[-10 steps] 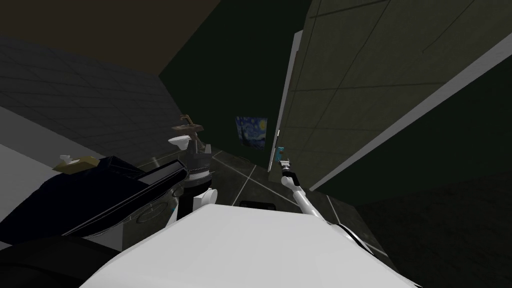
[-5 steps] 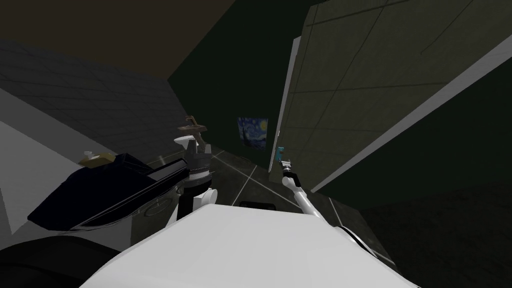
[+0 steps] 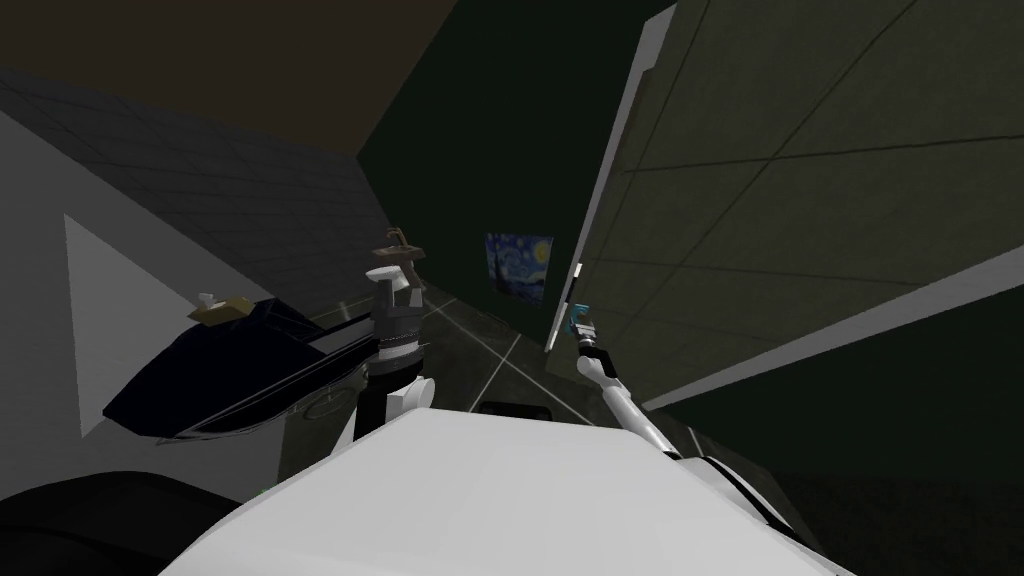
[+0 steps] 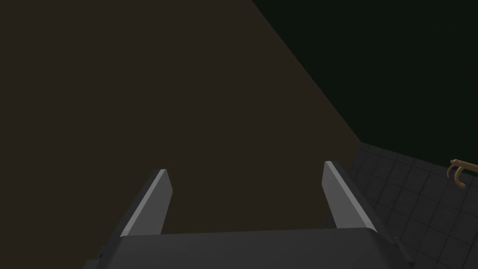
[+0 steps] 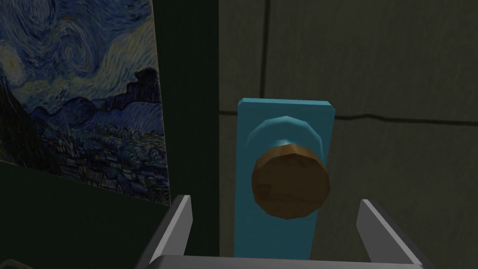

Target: Pull the door open

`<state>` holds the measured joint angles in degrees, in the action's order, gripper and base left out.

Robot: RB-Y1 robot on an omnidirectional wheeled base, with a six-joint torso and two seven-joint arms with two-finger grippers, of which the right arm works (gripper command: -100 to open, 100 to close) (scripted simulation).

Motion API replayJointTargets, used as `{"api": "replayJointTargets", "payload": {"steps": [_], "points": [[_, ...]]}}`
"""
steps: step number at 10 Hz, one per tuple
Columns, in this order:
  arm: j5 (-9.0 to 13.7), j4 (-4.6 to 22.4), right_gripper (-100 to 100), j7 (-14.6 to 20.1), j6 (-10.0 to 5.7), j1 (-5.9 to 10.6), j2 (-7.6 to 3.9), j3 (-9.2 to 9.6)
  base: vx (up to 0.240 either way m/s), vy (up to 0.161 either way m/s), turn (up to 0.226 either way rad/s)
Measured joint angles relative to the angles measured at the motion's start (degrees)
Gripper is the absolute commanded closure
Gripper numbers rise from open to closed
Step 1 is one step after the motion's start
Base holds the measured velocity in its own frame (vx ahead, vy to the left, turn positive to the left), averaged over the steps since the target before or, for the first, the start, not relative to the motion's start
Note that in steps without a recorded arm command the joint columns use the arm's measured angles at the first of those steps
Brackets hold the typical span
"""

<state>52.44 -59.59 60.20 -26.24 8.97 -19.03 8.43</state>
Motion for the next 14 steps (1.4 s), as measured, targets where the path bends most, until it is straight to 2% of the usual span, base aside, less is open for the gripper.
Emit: {"api": "replayJointTargets", "payload": {"steps": [1,2,3,9,12,14], "points": [[0.44,-0.71,-100,0.76,0.26,-0.94,-1.52,-0.66,0.189,-0.014,0.168],[0.78,-0.85,-100,1.25,0.25,-1.42,-2.34,-1.31,0.088,-0.01,0.03],[0.82,-0.86,100,1.32,0.22,-1.42,-2.4,-1.39,-0.014,-0.003,-0.04],[0.8,-0.71,100,1.24,0.33,-1.54,-2.43,-1.37,-0.034,-0.014,0.024],[0.88,-1.49,100,3.19,-0.08,-1.88,-4.14,0.2,-0.226,-0.046,0.138],[1.1,-2.69,100,4.64,-0.01,-3.03,-5.34,1.53,-0.255,-0.077,0.138]]}}
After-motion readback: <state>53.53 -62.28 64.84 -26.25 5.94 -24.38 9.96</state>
